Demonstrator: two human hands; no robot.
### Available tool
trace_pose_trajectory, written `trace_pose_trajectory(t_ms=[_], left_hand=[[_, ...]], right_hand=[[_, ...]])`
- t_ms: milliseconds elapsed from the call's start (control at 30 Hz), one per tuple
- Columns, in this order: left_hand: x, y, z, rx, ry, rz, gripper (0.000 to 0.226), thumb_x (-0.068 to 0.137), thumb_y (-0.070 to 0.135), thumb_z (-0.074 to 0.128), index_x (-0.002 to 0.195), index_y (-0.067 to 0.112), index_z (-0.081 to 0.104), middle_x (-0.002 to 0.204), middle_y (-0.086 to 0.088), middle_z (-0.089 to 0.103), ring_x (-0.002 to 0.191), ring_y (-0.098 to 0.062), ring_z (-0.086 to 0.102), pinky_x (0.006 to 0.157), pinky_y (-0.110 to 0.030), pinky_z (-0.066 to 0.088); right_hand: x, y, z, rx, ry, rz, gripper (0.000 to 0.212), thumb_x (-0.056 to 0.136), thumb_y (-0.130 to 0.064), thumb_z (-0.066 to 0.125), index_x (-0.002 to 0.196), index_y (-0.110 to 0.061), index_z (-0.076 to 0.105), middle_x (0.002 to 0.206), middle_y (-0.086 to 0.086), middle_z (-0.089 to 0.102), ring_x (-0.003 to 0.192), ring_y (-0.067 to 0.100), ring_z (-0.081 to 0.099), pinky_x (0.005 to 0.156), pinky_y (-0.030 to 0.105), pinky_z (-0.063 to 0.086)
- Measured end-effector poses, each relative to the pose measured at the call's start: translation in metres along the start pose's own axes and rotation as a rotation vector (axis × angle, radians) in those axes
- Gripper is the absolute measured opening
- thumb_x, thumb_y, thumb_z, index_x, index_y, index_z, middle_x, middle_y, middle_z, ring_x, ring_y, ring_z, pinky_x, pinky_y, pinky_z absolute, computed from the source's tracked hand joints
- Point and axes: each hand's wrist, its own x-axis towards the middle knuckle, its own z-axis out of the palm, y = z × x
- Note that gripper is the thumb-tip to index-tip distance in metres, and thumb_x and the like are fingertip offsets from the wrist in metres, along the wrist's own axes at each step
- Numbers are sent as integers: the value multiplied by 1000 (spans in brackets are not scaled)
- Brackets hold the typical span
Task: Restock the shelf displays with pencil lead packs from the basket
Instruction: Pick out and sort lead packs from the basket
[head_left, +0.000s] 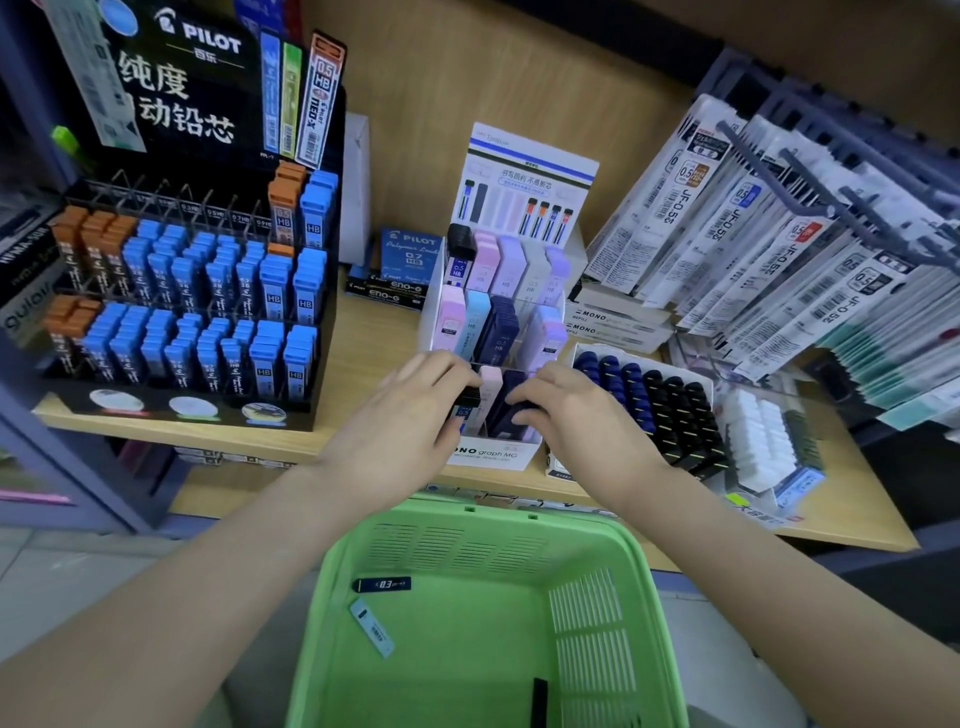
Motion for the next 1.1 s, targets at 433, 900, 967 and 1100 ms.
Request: trace_pose_trajectory(t_ms=[433, 900, 967, 1100], left_hand=[[-11, 2, -2, 115, -15, 44, 45, 91, 13, 53, 135, 16, 44, 139, -1, 42, 132, -15, 33, 106, -26, 24], [-137, -62, 70, 33, -206, -467, 50, 98, 27, 40, 146, 22, 27, 140, 1, 38, 129, -19, 35, 106, -35, 28], [-143, -71, 82, -34, -243, -522, 53, 100, 28, 37, 149, 20, 18, 148, 1, 30, 136, -17, 26, 112, -32, 21], [-140, -70, 96, -177, -208, -562, 47, 100, 27, 34, 146, 22, 23, 139, 4, 36, 123, -8, 38, 105, -27, 33]], right_hand=[[-5, -2, 12, -156, 394, -47, 16, 76, -13, 74, 88, -11, 64, 80, 3, 61, 77, 22, 54, 69, 30, 41], [-82, -32, 221, 247, -446, 11, 42, 99, -14, 39, 141, -11, 34, 140, 5, 41, 126, 19, 41, 107, 24, 29], [-78, -33, 263, 273, -519, 53, 47, 98, -15, 43, 143, -10, 29, 144, 5, 36, 130, 19, 37, 106, 23, 26], [-67, -32, 318, 317, -590, 138, 57, 97, -20, 48, 146, -10, 23, 149, 5, 30, 136, 18, 29, 108, 21, 21]])
